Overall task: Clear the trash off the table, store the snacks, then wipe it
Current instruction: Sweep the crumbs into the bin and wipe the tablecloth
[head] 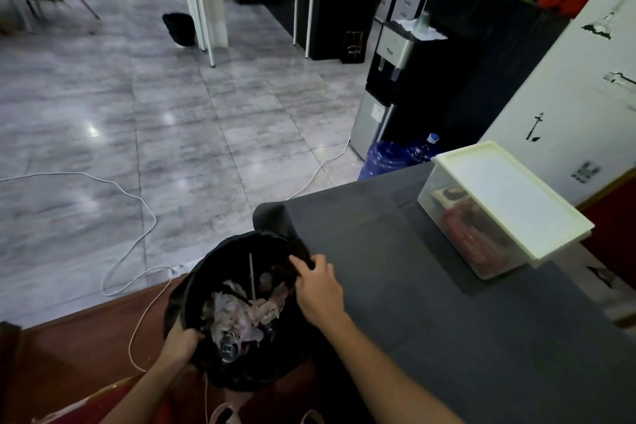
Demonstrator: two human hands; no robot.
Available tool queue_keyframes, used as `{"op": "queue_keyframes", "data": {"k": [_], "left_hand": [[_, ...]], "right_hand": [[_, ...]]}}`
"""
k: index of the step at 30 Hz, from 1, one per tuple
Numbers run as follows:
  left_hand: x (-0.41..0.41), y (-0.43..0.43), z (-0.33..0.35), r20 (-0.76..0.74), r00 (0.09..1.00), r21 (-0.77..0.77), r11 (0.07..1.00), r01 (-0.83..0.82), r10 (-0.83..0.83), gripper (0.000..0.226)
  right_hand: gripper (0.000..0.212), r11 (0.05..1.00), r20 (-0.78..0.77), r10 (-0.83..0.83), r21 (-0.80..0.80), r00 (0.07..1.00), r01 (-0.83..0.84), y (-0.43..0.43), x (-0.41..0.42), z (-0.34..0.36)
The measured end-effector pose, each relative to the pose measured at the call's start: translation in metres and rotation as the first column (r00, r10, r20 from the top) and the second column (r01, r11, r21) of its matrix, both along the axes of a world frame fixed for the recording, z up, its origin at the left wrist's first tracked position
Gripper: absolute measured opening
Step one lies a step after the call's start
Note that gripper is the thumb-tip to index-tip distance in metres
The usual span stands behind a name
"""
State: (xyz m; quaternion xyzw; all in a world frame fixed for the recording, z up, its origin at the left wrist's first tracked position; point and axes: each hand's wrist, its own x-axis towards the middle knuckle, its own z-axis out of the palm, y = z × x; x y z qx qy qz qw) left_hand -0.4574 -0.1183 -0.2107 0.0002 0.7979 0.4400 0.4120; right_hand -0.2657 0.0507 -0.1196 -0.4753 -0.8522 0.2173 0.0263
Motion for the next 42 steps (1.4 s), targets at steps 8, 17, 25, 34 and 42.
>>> {"op": "queue_keyframes", "data": {"k": [8,17,25,34,42], "left_hand": [[-0.010,-0.003,-0.018,0.011,1.000,-0.021,1.000,-0.005,0.006,0.052],[-0.017,0.001,-0.016,0.007,0.999,-0.015,0.999,0.043,-0.043,0.057],[-0.028,0.010,0.006,-0.092,0.984,-0.071,0.987,0.144,-0.150,0.061],[-0.061,-0.029,0.020,-0.087,0.990,-0.135,0.986,0.099,-0.112,0.053],[-0.112,-0.054,-0.004,0.058,0.998,-0.127,0.992,-0.015,0.023,0.061]], "right_hand": [[0.046,0.983,-0.157,-0.160,0.062,0.975,0.172,0.042,0.033,0.026],[0.061,0.902,0.489,-0.285,-0.154,0.825,0.403,0.104,0.131,0.020],[0.053,0.979,0.361,-0.151,0.184,0.920,0.088,0.087,0.027,0.037],[0.047,0.921,0.144,0.361,-0.209,0.922,-0.328,-0.001,-0.071,-0.031],[0.040,0.641,0.240,-0.029,-0.741,0.970,0.202,0.025,-0.145,-0.084]]}}
